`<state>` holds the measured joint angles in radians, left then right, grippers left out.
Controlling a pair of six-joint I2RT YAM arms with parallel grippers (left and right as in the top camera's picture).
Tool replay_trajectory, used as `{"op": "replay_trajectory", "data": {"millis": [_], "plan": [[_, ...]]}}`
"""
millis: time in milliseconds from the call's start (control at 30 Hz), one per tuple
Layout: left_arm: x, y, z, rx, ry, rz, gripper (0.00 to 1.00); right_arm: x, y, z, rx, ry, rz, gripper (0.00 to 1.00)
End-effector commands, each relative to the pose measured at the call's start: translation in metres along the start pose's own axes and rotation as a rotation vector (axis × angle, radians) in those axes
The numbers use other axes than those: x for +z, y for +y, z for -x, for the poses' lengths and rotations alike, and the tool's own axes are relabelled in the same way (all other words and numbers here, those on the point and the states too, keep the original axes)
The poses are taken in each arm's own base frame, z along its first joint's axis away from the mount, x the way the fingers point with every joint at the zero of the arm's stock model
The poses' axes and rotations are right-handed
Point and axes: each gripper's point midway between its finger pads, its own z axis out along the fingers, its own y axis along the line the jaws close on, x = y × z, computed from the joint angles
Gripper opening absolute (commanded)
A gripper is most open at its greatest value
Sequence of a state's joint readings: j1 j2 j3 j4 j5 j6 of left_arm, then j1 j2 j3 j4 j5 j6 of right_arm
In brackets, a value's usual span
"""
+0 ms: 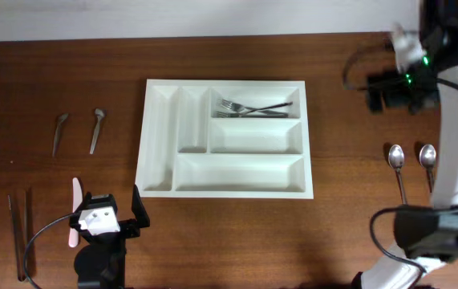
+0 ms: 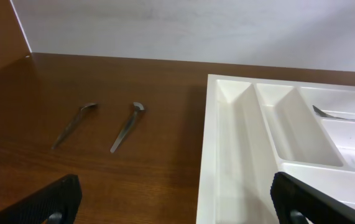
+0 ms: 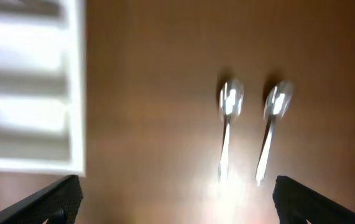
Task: Pack container
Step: 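Move the right gripper back over the silver spoons on the right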
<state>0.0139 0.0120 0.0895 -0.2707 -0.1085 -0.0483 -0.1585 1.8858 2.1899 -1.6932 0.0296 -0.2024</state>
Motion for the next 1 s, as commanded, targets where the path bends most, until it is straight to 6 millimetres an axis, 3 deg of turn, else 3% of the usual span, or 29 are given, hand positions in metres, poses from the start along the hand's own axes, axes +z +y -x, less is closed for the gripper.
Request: {"op": "replay_trajectory", "data": {"millis": [0, 133, 333, 533, 733, 967], "plan": [[0.000, -0.002, 0.000, 0.012, -0.003, -0.010, 0.99, 0.033, -0.026, -0.044, 0.020, 0.166, 0.029, 0.99], [0.000, -0.002, 0.000, 0.012, -0.003, -0.010, 0.99, 0.072, -0.044, -0.084, 0.109, 0.312, 0.076, 0.99], [0.000, -0.002, 0.000, 0.012, -0.003, -0.010, 0.99, 0.112, -0.057, -0.112, 0.203, 0.367, 0.117, 0.99], [0.000, -0.002, 0.000, 0.012, -0.003, -0.010, 0.99, 0.141, -0.070, -0.108, 0.229, 0.309, 0.092, 0.99], [0.000, -0.002, 0.000, 0.012, -0.003, -0.010, 0.99, 0.165, -0.067, -0.115, 0.148, 0.312, 0.107, 0.99], [0.000, -0.002, 0.000, 0.012, -0.003, -0.010, 0.99, 0.185, -0.079, -0.097, 0.077, 0.213, 0.065, 0.99]]}}
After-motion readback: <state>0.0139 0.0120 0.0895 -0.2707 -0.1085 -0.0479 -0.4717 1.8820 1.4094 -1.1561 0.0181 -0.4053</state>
